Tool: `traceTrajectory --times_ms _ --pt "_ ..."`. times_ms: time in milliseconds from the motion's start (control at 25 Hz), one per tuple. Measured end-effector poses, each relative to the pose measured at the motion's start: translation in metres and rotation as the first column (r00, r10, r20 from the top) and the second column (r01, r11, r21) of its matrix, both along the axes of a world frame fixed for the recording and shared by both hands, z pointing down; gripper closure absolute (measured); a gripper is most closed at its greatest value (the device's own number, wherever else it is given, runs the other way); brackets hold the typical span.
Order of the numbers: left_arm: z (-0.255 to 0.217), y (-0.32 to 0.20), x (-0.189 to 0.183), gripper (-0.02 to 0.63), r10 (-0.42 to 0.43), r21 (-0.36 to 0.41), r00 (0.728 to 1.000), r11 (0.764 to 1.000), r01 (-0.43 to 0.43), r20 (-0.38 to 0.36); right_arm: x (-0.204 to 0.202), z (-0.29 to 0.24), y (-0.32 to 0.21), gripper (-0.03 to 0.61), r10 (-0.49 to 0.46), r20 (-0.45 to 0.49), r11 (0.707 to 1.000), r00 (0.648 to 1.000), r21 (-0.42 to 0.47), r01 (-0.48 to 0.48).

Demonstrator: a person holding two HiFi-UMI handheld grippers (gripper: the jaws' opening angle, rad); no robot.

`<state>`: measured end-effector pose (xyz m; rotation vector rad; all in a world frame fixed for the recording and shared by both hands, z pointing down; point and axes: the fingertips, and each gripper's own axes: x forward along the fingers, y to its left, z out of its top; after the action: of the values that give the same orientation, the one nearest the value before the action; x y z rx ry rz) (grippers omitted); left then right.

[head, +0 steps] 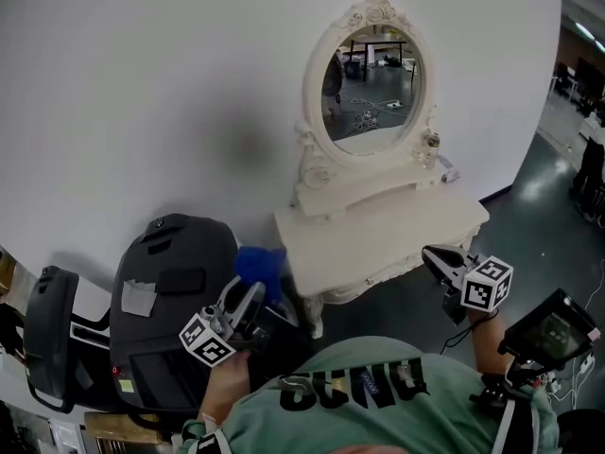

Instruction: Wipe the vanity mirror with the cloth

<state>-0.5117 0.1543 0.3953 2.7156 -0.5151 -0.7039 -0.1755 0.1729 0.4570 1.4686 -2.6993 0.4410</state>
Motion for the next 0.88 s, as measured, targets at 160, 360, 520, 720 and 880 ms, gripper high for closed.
traceTrajectory --times_ms 160,360,520,720,880 --pt "0.000 -0.004 0.004 0.492 0.062 -0.015 0.998 0.998 -0.063 -0.019 -0.012 0.000 -0.002 0.566 0.006 -0.032 1.000 0.999 0.000 -0.006" --pt "0.000 -0.017 0.022 0.492 0.085 -0.038 0.996 0.996 -0.086 -0.026 -0.008 0.008 -0.013 0.566 -0.014 -0.065 1.000 0.998 -0.015 0.013" --pt "0.002 -0.028 0.042 0.494 0.049 -0.068 0.999 0.996 -0.049 0.000 0.010 0.015 -0.032 0.566 -0.050 -0.021 0.999 0.999 -0.022 0.049" --pt "-0.011 -0.046 0.087 0.492 -0.039 -0.038 0.999 0.998 0.040 0.026 0.054 0.019 -0.069 0.566 -0.141 -0.035 0.990 0.989 -0.003 0.141" --pt "-0.018 -0.060 0.145 0.492 -0.098 -0.030 0.995 0.995 0.098 0.023 0.111 0.006 -0.097 0.566 -0.196 -0.060 0.980 0.979 0.029 0.198"
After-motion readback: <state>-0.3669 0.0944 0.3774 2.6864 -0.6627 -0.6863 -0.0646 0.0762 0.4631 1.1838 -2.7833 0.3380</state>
